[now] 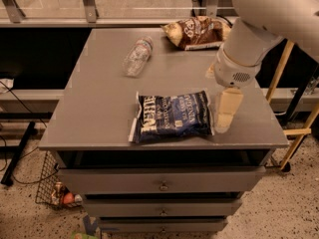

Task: Move blue chip bag near brown chip bag

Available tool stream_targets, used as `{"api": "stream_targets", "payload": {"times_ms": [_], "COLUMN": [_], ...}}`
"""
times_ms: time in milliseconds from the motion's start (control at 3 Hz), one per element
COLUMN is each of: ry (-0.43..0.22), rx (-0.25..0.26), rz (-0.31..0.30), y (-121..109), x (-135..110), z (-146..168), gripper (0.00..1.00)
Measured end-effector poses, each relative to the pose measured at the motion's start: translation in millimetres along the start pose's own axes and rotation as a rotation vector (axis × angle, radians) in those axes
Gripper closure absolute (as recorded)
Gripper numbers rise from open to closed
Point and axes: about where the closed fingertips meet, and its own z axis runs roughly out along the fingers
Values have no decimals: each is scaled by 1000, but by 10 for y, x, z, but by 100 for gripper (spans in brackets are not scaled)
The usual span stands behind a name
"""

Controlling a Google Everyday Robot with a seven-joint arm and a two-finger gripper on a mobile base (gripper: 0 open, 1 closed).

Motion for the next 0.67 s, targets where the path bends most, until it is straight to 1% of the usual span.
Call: {"api": "stream_targets", "payload": {"times_ms": [333, 667], "ry": [-14, -57], "rx": [-24, -53], "rz": [-40, -54], "y": [-8, 4], "x": [-152, -239], "z": [128, 257], "gripper": [0, 18]}}
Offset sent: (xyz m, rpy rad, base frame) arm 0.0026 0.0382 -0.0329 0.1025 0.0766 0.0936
